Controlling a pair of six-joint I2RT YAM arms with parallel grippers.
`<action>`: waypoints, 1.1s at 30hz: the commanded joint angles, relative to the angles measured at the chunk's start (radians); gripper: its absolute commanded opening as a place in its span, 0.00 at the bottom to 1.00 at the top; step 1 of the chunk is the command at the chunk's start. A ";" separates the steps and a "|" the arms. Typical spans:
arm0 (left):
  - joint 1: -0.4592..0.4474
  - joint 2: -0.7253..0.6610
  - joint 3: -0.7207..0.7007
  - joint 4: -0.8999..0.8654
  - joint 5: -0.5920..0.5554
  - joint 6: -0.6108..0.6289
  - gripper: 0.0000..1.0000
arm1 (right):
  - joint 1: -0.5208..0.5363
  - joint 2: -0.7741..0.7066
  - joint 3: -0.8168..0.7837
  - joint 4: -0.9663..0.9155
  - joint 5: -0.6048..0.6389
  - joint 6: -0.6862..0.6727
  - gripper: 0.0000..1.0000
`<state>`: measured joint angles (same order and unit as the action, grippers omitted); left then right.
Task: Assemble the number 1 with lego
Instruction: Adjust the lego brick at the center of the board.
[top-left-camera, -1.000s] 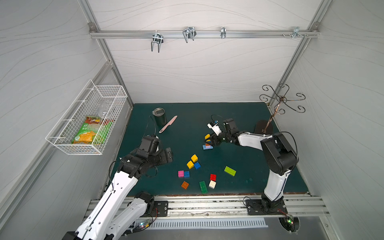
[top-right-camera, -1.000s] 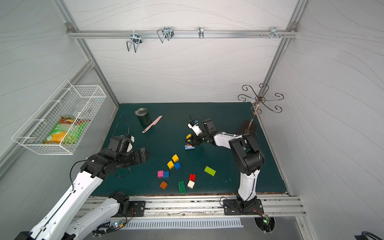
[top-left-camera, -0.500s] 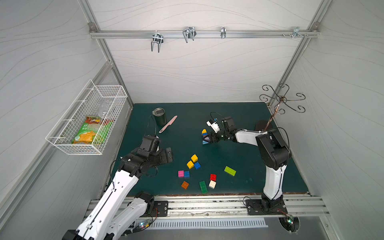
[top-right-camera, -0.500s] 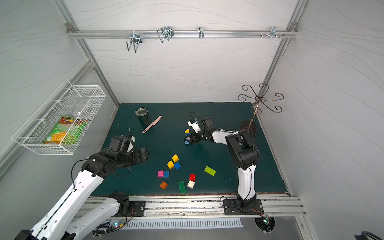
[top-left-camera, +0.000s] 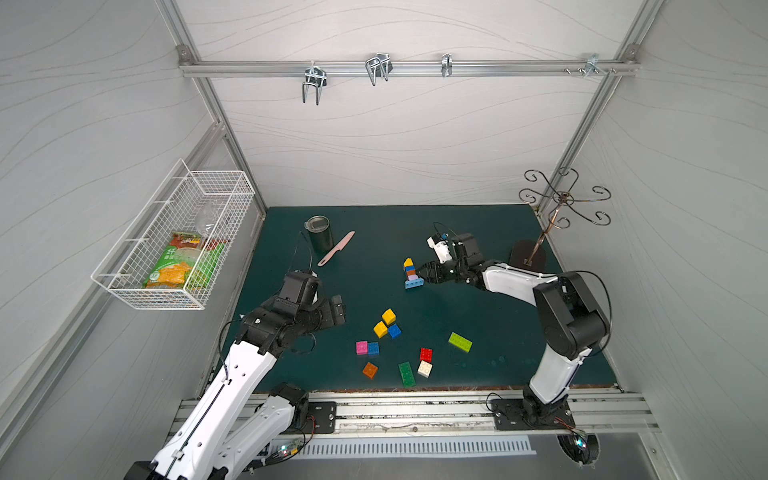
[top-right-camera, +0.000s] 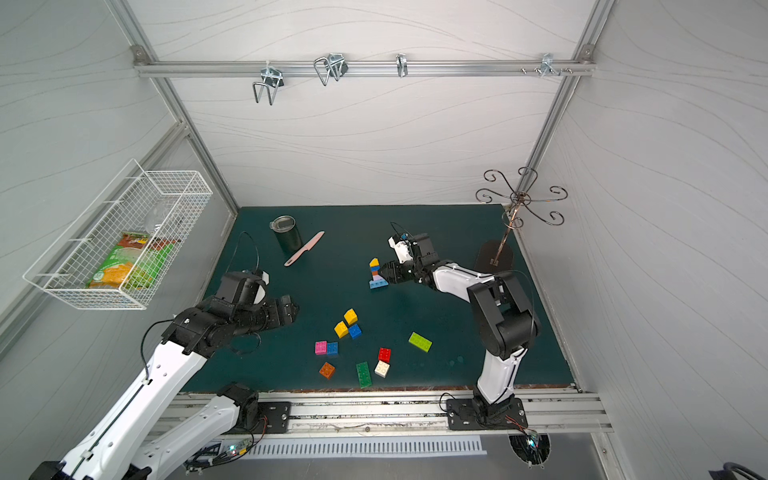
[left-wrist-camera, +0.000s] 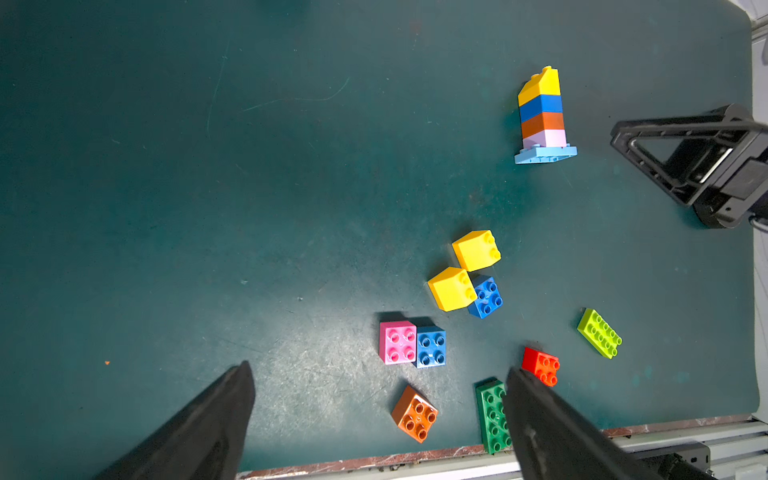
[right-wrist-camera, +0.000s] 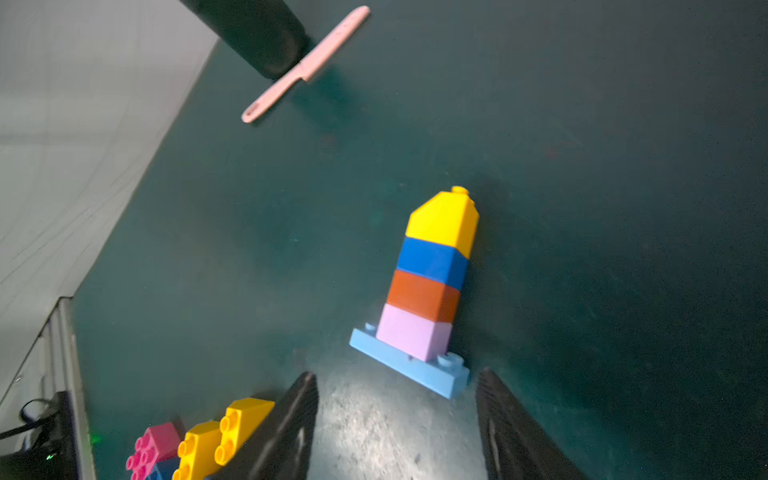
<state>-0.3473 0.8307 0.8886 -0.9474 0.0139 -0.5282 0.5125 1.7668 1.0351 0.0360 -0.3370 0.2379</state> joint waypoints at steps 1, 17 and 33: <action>-0.002 -0.010 0.025 0.001 -0.008 -0.004 0.97 | 0.087 -0.053 0.011 -0.217 0.191 0.112 0.62; -0.002 -0.051 0.019 0.009 0.003 0.000 0.90 | 0.394 -0.189 0.053 -0.707 0.383 0.448 0.67; -0.002 -0.076 0.017 0.015 0.011 0.002 0.89 | 0.446 -0.472 -0.143 -0.862 0.500 0.748 0.91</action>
<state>-0.3473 0.7635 0.8886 -0.9474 0.0177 -0.5282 1.0176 1.4071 0.9897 -0.7723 0.1570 0.8494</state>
